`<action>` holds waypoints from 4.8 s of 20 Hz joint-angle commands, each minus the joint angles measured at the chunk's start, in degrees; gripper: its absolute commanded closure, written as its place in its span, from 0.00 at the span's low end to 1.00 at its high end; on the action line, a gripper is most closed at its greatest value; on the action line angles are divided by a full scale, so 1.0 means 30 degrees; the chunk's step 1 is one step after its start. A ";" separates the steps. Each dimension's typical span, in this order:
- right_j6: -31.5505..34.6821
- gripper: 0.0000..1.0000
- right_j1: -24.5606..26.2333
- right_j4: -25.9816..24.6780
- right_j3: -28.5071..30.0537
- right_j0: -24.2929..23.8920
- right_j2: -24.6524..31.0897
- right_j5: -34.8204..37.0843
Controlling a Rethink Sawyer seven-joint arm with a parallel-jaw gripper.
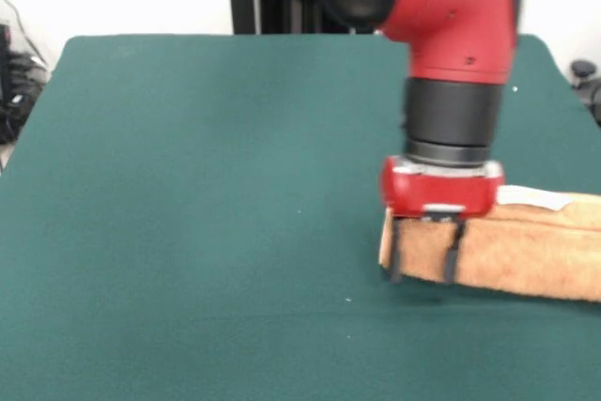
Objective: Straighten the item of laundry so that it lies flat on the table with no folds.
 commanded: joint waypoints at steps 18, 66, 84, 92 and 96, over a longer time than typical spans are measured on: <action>0.2122 0.00 0.2069 1.4091 0.8313 -1.2174 1.1709 0.7230; 0.0596 0.00 0.6181 2.2234 0.3247 0.3634 -0.6918 -0.9652; 0.1337 0.00 0.8974 3.0979 0.3672 1.0110 -1.7765 -0.9360; 0.1178 0.00 0.8908 3.0903 0.3750 0.9619 -1.8329 -1.0530; 0.1550 0.00 0.8190 2.9622 0.3780 0.9025 -1.8202 -1.1487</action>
